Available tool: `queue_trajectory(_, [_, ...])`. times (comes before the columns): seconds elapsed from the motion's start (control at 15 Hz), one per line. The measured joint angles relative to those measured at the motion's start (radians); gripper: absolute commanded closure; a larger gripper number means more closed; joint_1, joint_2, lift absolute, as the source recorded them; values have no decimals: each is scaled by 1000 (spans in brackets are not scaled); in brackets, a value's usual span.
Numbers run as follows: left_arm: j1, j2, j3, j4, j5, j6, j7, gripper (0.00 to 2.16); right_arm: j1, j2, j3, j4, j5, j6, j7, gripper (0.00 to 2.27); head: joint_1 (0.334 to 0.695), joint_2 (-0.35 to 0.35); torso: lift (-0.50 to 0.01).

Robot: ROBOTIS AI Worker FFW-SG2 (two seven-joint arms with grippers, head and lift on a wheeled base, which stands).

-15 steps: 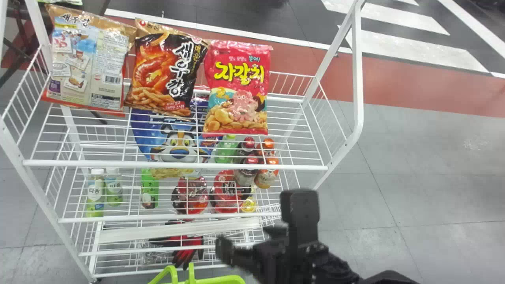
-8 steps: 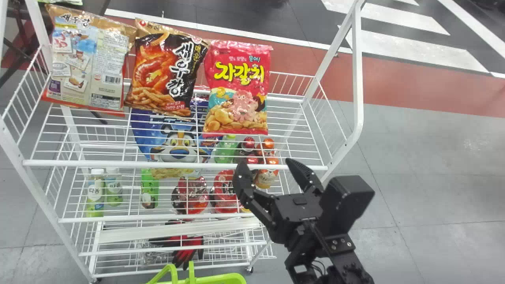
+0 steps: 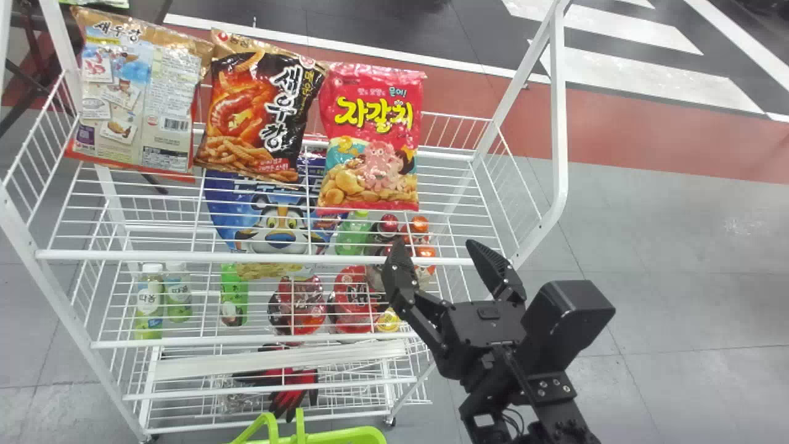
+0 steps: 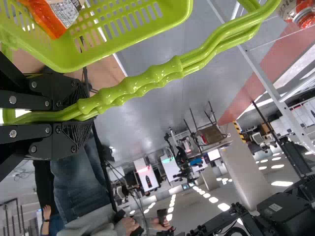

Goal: Hold basket handle with left hand then pick Gamjakkang with right hand and place into basket

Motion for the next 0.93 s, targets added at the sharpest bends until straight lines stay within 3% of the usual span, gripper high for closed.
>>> queue_trajectory(0.93, [-1, 0, 0, 1, 0, -6, -2, 2148, 7, 3, -28, -10, 1, -32, 2, 127, 695, -350, -18])
